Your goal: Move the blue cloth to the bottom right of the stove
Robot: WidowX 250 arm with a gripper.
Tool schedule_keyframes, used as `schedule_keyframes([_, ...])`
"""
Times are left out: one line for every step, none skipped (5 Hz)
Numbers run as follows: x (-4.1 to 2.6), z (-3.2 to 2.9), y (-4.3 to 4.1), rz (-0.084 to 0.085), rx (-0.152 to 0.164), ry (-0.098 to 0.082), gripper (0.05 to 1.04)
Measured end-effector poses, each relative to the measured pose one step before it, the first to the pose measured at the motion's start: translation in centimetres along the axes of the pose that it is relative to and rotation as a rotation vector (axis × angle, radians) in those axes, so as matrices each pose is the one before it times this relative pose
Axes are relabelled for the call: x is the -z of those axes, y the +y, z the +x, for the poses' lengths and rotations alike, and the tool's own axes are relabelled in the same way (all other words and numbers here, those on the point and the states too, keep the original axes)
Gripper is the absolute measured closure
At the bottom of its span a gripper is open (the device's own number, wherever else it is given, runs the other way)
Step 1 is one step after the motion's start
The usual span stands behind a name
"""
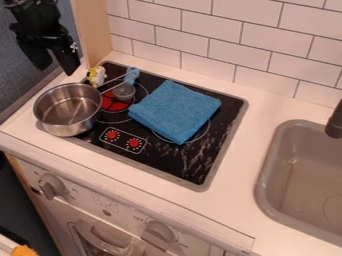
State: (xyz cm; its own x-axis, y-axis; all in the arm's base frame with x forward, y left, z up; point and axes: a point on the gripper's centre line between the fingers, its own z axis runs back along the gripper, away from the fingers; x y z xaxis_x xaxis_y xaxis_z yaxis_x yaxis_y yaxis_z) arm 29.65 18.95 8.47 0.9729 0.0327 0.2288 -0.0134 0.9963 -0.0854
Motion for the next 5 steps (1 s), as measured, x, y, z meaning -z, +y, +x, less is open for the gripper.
schedule_keyframes([0.925, -0.276, -0.099, -0.0174, -0.0103, 0.0234, 0.085])
schedule_keyframes([0.328, 1.788, -2.199, -0.0063, 0.0478, 0.0087, 0.085])
schedule_keyframes([0.143, 1.976, -2.669, 0.0013, 0.0689, -0.0026, 0.085])
schedule_keyframes([0.410, 1.716, -2.951, -0.0037, 0.0775, 0.0004, 0.085])
schedule_keyframes([1.455, 1.730, -2.978, -0.0232, 0.0819, 0.0132, 0.085])
